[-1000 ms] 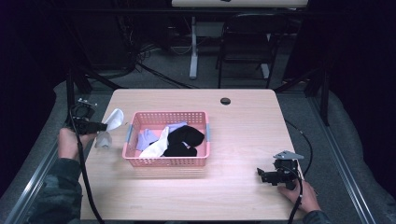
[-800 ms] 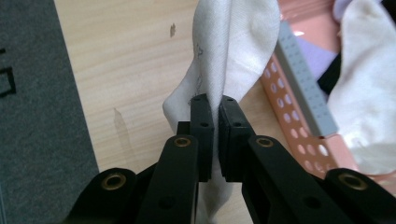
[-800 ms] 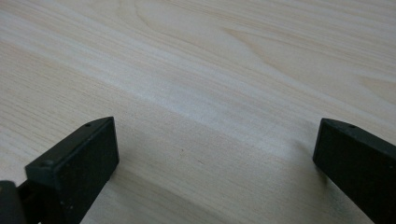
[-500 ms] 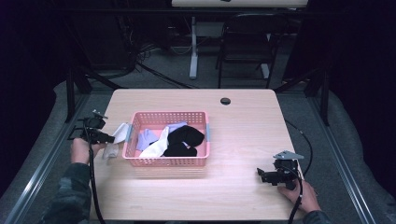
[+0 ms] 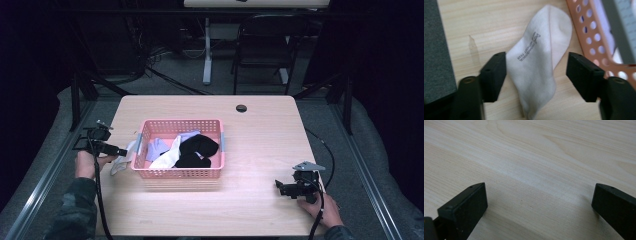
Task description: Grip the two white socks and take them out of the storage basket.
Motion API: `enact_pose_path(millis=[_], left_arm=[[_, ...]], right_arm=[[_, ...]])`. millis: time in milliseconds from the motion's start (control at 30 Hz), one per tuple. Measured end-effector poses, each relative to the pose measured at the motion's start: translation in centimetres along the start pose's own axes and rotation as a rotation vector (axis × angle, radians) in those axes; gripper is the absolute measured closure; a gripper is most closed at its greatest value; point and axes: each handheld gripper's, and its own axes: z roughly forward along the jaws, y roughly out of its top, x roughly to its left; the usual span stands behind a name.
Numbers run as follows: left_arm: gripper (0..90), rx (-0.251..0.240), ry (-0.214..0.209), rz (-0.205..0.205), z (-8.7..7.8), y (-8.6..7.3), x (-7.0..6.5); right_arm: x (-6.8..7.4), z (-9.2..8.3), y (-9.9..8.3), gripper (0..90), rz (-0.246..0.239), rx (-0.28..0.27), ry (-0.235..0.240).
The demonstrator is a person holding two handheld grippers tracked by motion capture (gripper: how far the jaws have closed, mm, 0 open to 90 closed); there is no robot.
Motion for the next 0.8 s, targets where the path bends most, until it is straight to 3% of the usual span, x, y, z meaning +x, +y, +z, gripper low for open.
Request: enact_pose_path(millis=[200,367,500,567,633,733,800], left_arm=[[16.0,-0.084,0.027,0.043,-3.1,1.2,-1.5],[13.5,-0.133,0.025,0.097,-5.0,2.3,-3.4],[9.6,-0.152,0.022,0.135,-5.6,2.9,-4.8],[8.4,-0.158,0.009,0.176,-5.7,3.7,-6.4],[7.4,-0.158,0.007,0.186,-5.6,3.9,-6.7],[5.8,-0.154,-0.012,0.218,-5.0,4.8,-8.5],[5.8,-0.151,-0.021,0.227,-4.7,5.1,-8.9]], right_arm=[[0.0,0.0,0.0,0.0,-0.001,0.0,0.0],[0.0,0.0,0.0,0.0,0.0,-0.001,0.0],[0.0,0.0,0.0,0.0,0.0,-0.001,0.0],[0.0,0.0,0.0,0.0,0.0,-0.001,0.0],[0.0,0.0,0.0,0.0,0.0,0.0,0.0],[0.0,0.0,0.0,0.0,0.0,-0.001,0.0],[0.0,0.0,0.0,0.0,0.0,0.0,0.0]])
